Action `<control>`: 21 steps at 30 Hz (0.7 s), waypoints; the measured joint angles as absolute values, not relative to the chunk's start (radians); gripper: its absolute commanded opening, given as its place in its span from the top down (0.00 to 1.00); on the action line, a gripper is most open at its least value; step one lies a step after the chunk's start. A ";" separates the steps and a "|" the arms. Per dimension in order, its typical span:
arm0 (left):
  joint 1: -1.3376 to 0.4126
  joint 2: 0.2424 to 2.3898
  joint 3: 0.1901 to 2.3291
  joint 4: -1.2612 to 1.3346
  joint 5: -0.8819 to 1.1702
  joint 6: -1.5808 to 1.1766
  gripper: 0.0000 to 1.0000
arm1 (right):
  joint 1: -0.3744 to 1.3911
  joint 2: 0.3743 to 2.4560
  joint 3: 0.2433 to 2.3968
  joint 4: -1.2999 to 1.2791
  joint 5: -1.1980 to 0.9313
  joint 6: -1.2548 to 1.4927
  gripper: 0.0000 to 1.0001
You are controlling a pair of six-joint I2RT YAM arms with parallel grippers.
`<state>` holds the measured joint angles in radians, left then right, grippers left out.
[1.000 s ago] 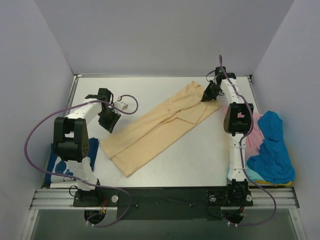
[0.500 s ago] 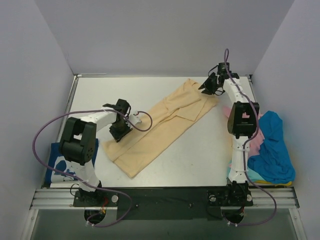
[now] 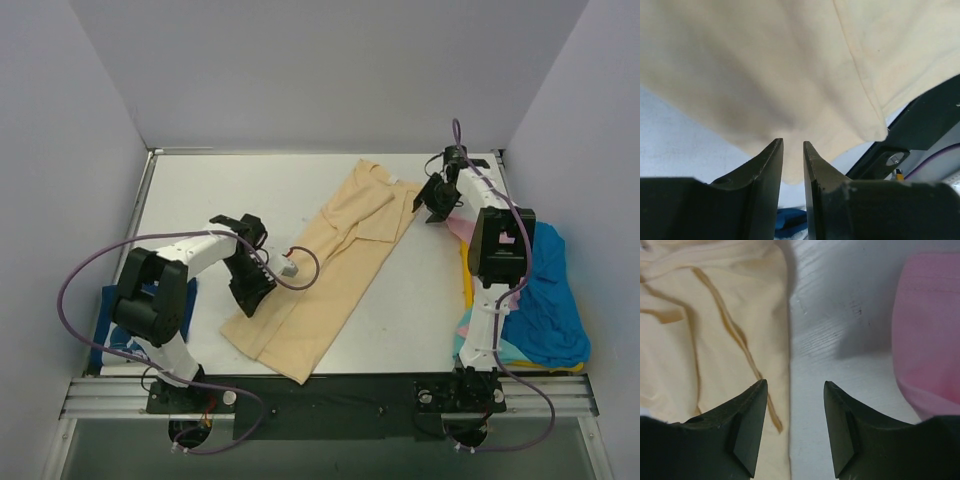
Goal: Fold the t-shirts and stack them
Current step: Rotate the tshirt 90 degrees
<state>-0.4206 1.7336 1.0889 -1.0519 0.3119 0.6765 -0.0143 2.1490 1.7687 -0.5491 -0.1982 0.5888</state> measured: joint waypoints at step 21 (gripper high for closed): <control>-0.196 1.605 1.287 -1.030 0.411 0.546 0.60 | -0.059 2.567 2.181 -0.397 -0.488 0.863 1.00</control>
